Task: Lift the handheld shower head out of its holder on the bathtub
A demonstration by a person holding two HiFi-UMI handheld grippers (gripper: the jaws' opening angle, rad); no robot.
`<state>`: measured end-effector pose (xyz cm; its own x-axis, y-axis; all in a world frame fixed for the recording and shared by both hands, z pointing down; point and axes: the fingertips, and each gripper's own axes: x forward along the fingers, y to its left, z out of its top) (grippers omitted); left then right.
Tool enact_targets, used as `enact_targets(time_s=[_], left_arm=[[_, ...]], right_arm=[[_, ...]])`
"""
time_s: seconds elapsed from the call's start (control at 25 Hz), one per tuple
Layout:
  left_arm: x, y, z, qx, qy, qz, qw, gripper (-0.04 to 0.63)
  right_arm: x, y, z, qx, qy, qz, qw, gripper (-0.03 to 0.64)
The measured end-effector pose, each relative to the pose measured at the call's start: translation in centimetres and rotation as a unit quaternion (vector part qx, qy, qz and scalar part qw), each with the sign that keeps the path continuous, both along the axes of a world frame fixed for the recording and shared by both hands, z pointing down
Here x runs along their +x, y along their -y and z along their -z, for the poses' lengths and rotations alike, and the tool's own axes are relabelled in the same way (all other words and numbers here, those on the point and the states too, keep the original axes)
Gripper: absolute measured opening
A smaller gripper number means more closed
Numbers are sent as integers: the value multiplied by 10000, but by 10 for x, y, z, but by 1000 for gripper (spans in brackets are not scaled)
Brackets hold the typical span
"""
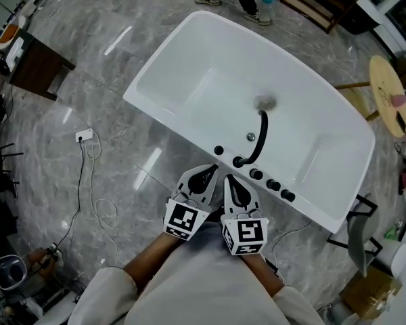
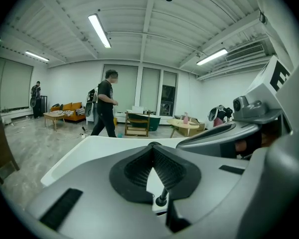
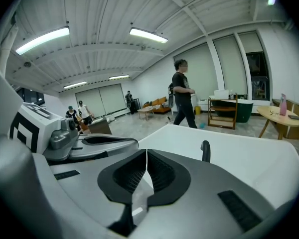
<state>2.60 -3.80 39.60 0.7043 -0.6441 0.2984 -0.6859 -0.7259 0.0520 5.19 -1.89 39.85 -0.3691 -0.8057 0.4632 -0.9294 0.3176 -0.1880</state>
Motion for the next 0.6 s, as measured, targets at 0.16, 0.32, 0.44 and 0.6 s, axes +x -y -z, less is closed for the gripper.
enact_targets(time_s=[0.16, 0.32, 0.44, 0.6], left_arm=[[-8, 22, 0, -3, -59, -160, 9999, 3], [-13, 42, 6, 107, -199, -272, 9994, 3], [-18, 52, 9, 192, -243, -356, 9989, 3], [-33, 64, 6, 206, -228, -444, 9985, 3]], right_arm=[[-4, 18, 1, -50, -117, -186, 9997, 18], [-10, 35, 6, 94, -90, -334, 9994, 18], [-14, 45, 6, 149, -118, -485, 9986, 18], [-22, 57, 5, 215, -113, -753, 9969, 18]])
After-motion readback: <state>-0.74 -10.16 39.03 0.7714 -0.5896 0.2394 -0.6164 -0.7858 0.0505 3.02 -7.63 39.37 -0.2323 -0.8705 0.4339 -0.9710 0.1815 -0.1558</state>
